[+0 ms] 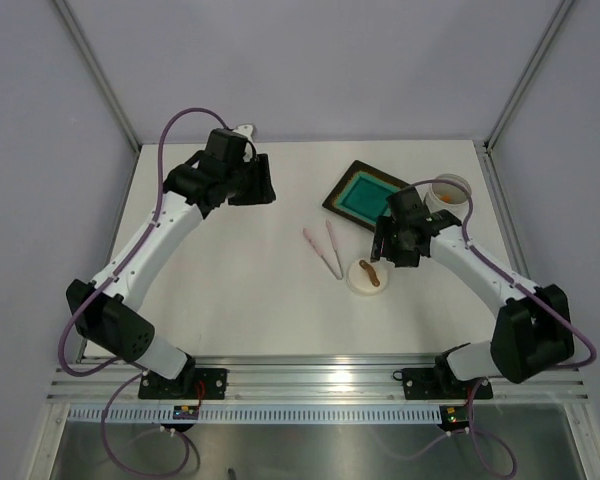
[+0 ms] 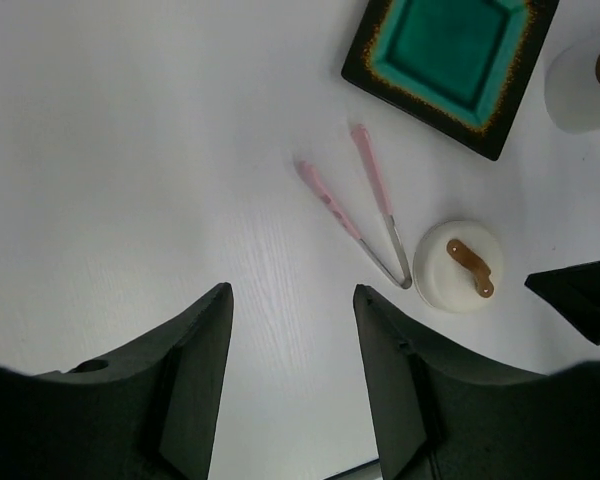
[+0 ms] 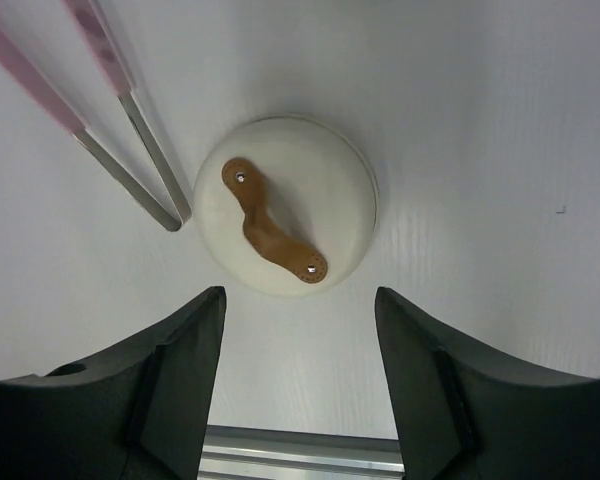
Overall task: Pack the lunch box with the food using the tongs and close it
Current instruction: Pick up the box lid from the center of the board.
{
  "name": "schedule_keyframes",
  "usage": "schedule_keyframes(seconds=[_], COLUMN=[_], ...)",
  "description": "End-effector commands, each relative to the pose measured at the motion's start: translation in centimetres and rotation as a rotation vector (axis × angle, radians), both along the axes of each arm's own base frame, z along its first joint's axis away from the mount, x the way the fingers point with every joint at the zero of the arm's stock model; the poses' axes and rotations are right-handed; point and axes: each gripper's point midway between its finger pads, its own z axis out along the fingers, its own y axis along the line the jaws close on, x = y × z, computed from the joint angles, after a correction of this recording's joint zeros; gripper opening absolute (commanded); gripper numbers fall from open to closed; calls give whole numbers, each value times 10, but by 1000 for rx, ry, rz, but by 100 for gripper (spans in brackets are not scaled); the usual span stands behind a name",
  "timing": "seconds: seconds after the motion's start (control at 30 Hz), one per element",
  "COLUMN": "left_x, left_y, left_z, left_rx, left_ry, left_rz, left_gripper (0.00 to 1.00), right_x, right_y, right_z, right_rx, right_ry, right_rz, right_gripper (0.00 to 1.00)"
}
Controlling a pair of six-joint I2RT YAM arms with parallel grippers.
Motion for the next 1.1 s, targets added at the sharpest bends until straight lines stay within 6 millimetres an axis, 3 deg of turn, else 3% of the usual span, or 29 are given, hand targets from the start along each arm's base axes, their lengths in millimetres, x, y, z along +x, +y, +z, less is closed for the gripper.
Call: schedule_keyframes(seconds=[0.0,0.17,0.4,0.67,1.07], left_x=[-3,-1,-2,-2,-7], left_y=[16,31,26,24,23], left_z=[4,4,-4,-15,-26], left_rx=[-16,-19,-34,-37,-35], left_ry=[-14,-12,7,36,54], left_rz=[19,46,32,25,16], left_gripper=[55,55,55,54,54], right_x=[-9,-13,-3,2,8], right_y=[22,33,37,43,43], right_z=[-16,-28,-36,-55,-74], right_rx=[-43,-107,-161,-170,-187], right_ry=[74,137,143,151,111], right_rz=[175,301,359,211,5], right_gripper=[68,68,66,48,52])
